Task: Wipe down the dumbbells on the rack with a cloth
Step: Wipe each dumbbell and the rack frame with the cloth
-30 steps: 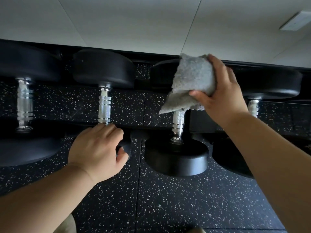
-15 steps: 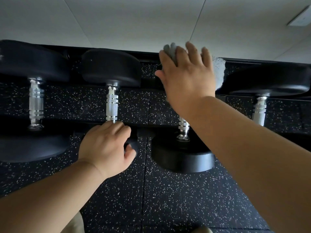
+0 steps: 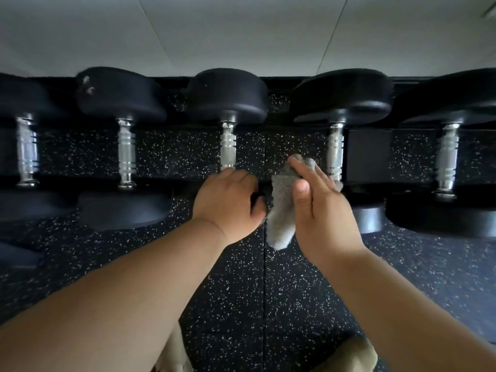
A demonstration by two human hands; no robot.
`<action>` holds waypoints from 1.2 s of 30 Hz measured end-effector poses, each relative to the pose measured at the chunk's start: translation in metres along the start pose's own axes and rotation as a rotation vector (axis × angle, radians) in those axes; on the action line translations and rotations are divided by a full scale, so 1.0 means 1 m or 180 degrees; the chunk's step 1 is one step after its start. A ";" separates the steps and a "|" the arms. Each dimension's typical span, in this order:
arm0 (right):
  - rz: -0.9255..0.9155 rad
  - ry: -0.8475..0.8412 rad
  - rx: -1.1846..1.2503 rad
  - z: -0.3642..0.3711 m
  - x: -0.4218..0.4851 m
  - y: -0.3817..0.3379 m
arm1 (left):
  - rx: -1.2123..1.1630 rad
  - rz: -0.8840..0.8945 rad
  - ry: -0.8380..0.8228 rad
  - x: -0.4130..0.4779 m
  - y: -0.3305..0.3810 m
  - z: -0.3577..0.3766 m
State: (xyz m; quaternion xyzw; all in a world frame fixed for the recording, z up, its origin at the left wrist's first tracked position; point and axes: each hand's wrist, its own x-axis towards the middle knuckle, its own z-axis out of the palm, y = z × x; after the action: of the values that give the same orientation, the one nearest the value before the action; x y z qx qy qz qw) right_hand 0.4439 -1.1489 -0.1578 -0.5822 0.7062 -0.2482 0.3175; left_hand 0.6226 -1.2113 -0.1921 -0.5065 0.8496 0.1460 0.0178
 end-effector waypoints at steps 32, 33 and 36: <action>0.0432 -0.0075 -0.1132 0.126 -0.029 -0.045 | -0.0007 -0.1201 0.1096 -0.067 -0.189 -0.013; 0.0763 -0.0123 -0.0644 0.122 -0.031 -0.042 | -0.0007 -0.1203 0.1089 -0.066 -0.189 -0.013; 0.1059 0.0001 -0.0130 0.128 -0.037 -0.050 | -0.0022 -0.1176 0.0997 -0.066 -0.188 -0.014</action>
State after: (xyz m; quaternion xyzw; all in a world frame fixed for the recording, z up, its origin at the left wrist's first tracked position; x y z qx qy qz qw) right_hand 0.5758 -1.1202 -0.2027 -0.4634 0.7978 -0.1779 0.3422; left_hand 0.8192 -1.2425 -0.2105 -0.6699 0.7344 0.0628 -0.0895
